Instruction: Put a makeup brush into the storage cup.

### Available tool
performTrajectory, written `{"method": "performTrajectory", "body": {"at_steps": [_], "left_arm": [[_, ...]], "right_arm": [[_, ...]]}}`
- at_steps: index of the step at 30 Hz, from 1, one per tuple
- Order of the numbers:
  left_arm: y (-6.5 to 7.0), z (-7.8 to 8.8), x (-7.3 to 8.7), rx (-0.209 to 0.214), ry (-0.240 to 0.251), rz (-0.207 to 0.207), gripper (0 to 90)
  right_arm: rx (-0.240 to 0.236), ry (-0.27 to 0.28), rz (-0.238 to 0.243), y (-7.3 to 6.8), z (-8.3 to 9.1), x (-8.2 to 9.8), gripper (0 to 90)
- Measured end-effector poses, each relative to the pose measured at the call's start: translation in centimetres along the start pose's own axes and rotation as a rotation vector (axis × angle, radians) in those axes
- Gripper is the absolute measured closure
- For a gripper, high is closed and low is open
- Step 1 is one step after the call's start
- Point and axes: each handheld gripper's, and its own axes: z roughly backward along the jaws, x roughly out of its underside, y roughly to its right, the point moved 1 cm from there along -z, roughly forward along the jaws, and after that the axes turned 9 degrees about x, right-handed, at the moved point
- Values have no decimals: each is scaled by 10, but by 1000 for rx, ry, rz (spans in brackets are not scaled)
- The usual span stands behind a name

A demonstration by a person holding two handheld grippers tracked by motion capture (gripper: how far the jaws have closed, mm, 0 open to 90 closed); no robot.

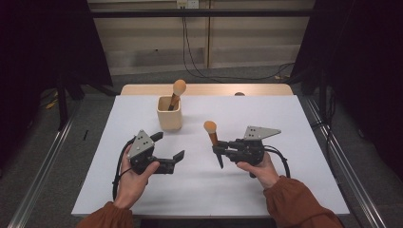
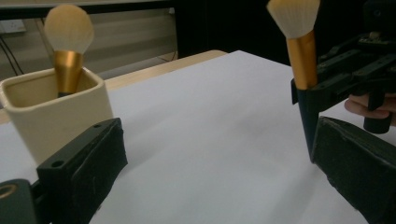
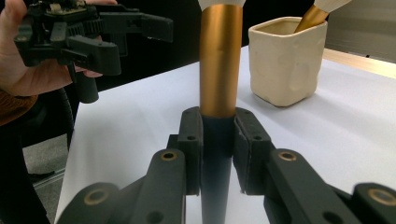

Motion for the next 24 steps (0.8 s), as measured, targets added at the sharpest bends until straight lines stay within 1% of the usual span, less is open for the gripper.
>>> {"method": "performTrajectory", "body": {"at_steps": [4,5,7,11,14,16,17,18,19,22,23,24], "left_arm": [[3,-11,-4,14,3,0,26],[4,-14,-6,24,1,0,26],[5,-19,-9,32,13,4,27],[7,-29,-15,52,17,-1,28],[10,-37,-18,65,38,-5,30],[12,-43,-17,72,47,-7,27],[14,-46,-15,81,45,-1,27],[16,-50,-15,88,29,-11,27],[17,-53,-15,99,29,-11,27],[20,-62,-18,109,47,14,29],[21,-64,-19,118,51,20,32],[21,-67,-20,116,51,19,33]], "right_arm": [[-2,5,0,0,0,0,754],[-2,7,-1,0,0,0,754],[-3,7,-1,0,0,0,754],[-3,15,-1,-1,-2,0,754],[-4,19,-1,-1,-3,0,754],[-7,14,-6,-2,-3,1,754],[-5,10,-2,-2,-4,1,754],[-5,12,0,-2,-4,1,754],[-6,10,-3,-3,-5,2,754],[-8,7,0,-4,-6,2,754],[-8,6,2,-4,-6,2,754],[-10,5,4,-5,-6,2,754]]}}
